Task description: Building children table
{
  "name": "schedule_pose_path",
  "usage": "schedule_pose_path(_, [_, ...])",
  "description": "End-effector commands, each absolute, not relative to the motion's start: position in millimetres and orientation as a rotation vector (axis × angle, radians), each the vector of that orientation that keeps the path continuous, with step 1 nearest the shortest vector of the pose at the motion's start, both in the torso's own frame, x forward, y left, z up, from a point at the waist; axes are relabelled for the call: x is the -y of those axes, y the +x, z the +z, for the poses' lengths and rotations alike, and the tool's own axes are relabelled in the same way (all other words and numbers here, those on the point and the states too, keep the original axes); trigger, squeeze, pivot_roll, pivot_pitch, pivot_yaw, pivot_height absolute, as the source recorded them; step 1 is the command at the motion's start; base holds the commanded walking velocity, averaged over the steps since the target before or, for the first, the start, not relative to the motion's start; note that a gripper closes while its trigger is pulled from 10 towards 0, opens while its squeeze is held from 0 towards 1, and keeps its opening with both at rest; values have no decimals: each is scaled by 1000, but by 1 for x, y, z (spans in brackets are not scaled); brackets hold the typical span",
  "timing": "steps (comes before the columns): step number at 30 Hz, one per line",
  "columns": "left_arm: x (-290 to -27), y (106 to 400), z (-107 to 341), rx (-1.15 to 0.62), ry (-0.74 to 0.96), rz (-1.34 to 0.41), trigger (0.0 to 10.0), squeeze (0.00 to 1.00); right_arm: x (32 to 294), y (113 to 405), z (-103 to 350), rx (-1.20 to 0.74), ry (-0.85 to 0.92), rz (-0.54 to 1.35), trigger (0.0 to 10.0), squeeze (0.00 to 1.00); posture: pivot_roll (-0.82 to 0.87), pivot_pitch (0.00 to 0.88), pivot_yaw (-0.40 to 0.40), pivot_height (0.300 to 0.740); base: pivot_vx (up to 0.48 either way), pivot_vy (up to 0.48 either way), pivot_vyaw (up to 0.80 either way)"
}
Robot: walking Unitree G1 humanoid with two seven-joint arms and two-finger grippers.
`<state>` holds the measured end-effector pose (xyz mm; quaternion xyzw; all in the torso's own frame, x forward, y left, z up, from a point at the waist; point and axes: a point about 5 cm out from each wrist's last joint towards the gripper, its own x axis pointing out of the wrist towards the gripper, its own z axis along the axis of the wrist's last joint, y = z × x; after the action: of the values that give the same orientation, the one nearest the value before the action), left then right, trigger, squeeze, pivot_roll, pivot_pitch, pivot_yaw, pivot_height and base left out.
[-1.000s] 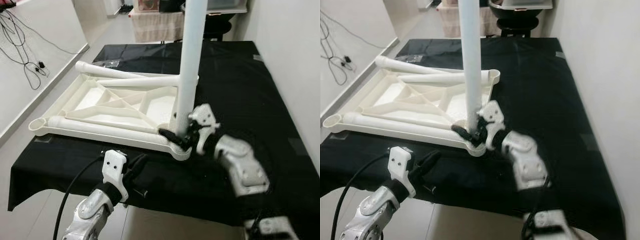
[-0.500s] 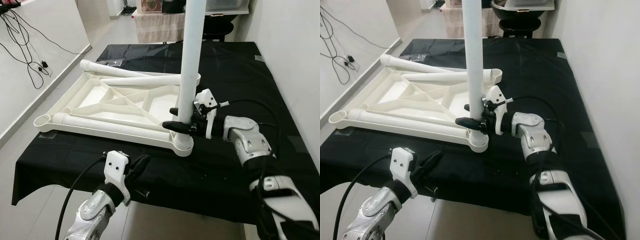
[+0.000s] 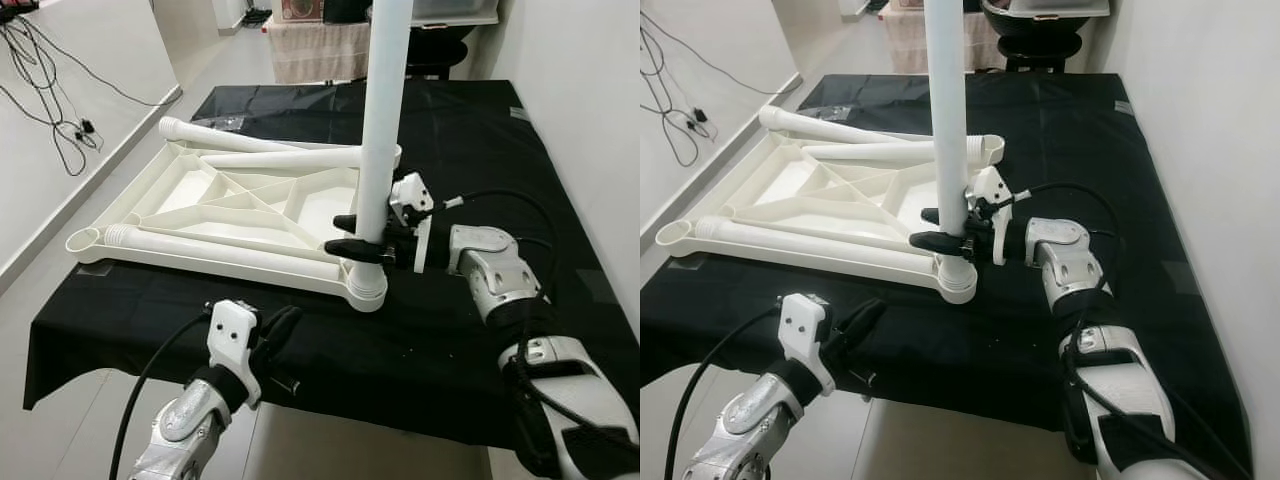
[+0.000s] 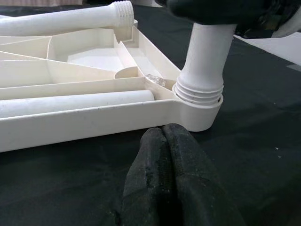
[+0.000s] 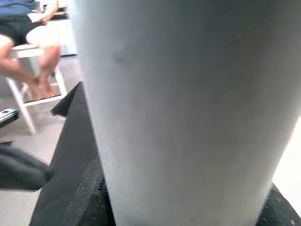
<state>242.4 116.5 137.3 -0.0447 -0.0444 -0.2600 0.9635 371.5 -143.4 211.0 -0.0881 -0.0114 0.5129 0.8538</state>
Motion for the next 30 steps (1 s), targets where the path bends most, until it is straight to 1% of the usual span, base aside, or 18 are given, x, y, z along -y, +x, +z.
schedule_pose_path(1, [-119, 241, 135, 73, -92, -516, 10000, 0, 147, 371, 179, -57, -138, 693, 0, 0, -4, 172, 34, 740, 0, 0, 0])
schedule_pose_path(2, [-119, 241, 135, 73, -92, -516, 10000, 0, 147, 371, 179, -57, -138, 693, 0, 0, -4, 172, 34, 740, 0, 0, 0])
schedule_pose_path(3, [-121, 242, 136, 75, -93, -513, 10000, 0, 139, 355, 158, -76, -34, 475, 0, 0, -29, 196, 56, 740, 0, 0, 0])
schedule_pose_path(5, [-121, 242, 136, 75, -93, -513, 10000, 0, 139, 355, 158, -76, -34, 475, 0, 0, -29, 196, 56, 740, 0, 0, 0])
schedule_pose_path(6, [-122, 244, 136, 75, -91, -515, 10000, 0, 125, 334, 141, -95, -80, 363, 0, 0, -34, 180, 64, 740, 0, 0, 0])
schedule_pose_path(7, [-122, 244, 136, 75, -91, -515, 10000, 0, 125, 334, 141, -95, -80, 363, 0, 0, -34, 180, 64, 740, 0, 0, 0])
schedule_pose_path(8, [-122, 249, 134, 67, -93, -524, 10000, 0, 111, 325, 132, -102, -139, 337, 0, 0, -34, 153, 59, 740, 0, 0, 0])
schedule_pose_path(17, [-123, 253, 134, 72, -91, -516, 10000, 0, 107, 332, 128, -115, -157, 379, 0, 0, -38, 148, 54, 740, 0, 0, 0])
schedule_pose_path(18, [-123, 254, 135, 74, -91, -512, 10000, 0, 107, 331, 129, -117, -145, 374, 10000, 0, -37, 148, 54, 740, 0, 0, 0])
schedule_pose_path(20, [-122, 254, 135, 75, -92, -511, 10000, 0, 106, 331, 132, -113, -97, 394, 10000, 0, -35, 145, 53, 740, 0, 0, 0])
schedule_pose_path(21, [-122, 254, 135, 74, -94, -512, 10000, 0, 105, 331, 140, -84, -32, 453, 10000, 1000, -30, 145, 54, 740, 0, 0, 0])
schedule_pose_path(22, [-122, 254, 135, 73, -95, -513, 10000, 0, 104, 330, 144, -69, -17, 469, 10000, 1000, -30, 145, 54, 740, 0, 0, 0])
schedule_pose_path(23, [-121, 254, 135, 73, -96, -515, 10000, 0, 101, 329, 153, -43, -6, 554, 10000, 1000, -27, 146, 53, 740, 0, 0, 0])
schedule_pose_path(24, [-121, 254, 135, 73, -96, -515, 10000, 0, 101, 329, 153, -43, -6, 554, 10000, 1000, -27, 146, 53, 740, 0, 0, 0])
schedule_pose_path(25, [-121, 254, 135, 73, -96, -515, 10000, 0, 100, 331, 165, -5, -16, 651, 10000, 1000, -27, 147, 53, 740, 0, 0, 0])
schedule_pose_path(28, [-121, 254, 135, 74, -97, -516, 10000, 0, 100, 332, 172, 18, -27, 711, 10000, 1000, -26, 147, 52, 740, 0, 0, 0])
schedule_pose_path(29, [-121, 254, 135, 74, -97, -517, 10000, 0, 102, 335, 181, 42, -59, 786, 10000, 753, -22, 146, 50, 740, 0, 0, 0])
schedule_pose_path(30, [-121, 254, 135, 74, -97, -517, 10000, 0, 102, 335, 181, 42, -59, 786, 10000, 753, -22, 146, 50, 740, 0, 0, 0])
